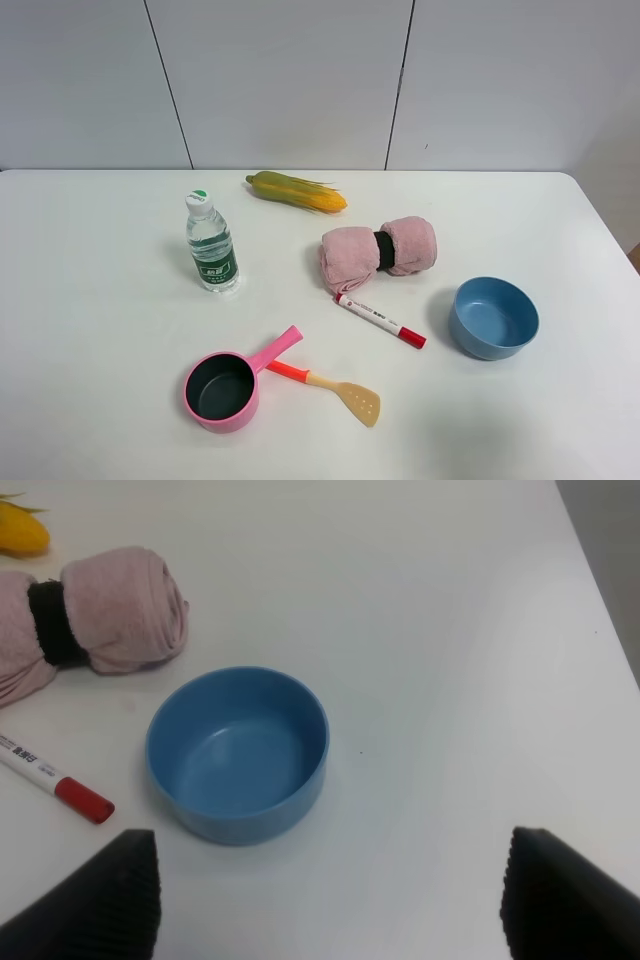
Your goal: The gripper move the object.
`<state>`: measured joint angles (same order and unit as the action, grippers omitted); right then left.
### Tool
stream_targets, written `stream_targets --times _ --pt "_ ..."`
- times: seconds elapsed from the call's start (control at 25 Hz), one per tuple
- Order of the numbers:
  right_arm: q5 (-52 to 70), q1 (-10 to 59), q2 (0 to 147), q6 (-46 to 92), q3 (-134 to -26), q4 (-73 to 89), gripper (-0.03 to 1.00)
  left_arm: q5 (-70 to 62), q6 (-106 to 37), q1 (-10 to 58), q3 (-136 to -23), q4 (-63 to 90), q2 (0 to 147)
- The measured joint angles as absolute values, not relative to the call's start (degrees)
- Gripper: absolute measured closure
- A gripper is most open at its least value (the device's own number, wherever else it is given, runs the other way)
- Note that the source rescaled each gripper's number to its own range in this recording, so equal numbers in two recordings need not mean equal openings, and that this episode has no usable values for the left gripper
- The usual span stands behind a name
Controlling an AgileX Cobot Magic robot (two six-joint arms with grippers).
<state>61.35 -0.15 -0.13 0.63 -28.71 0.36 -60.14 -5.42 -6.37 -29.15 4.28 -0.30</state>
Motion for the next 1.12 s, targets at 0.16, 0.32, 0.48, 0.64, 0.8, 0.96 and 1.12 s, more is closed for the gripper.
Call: stream_targets --times 0.16,0.32,0.48,0.64,0.8,0.96,1.12 --pt "61.30 -0.15 -0.13 0.63 -28.64 0.00 0.33 -60.14 -5.42 -6.37 -29.15 4.28 -0.30" --pt "61.30 -0.15 -0.13 0.63 -28.64 0.00 0.33 -60.14 -5.42 -6.37 -29.15 4.28 -0.30" --pt "61.30 -0.15 -0.13 0.63 -28.64 0.00 0.18 -60.14 -5.42 -6.37 -29.15 4.28 -0.30" --pt "61.30 -0.15 -0.13 0.63 -28.64 0.00 0.00 -60.14 -5.42 -6.37 -29.15 4.28 -0.30" --pt "61.30 -0.15 -0.13 0.63 -28.64 0.00 -0.03 -60.14 -5.42 -6.37 -29.15 4.28 -0.30" --pt "61.30 -0.15 -0.13 0.63 -28.64 0.00 -0.03 -60.14 -5.42 -6.37 -29.15 4.28 -0.30" --pt "61.30 -0.15 -0.13 0.63 -28.64 0.00 -0.03 -60.14 -5.42 -6.37 -29.15 4.28 -0.30"
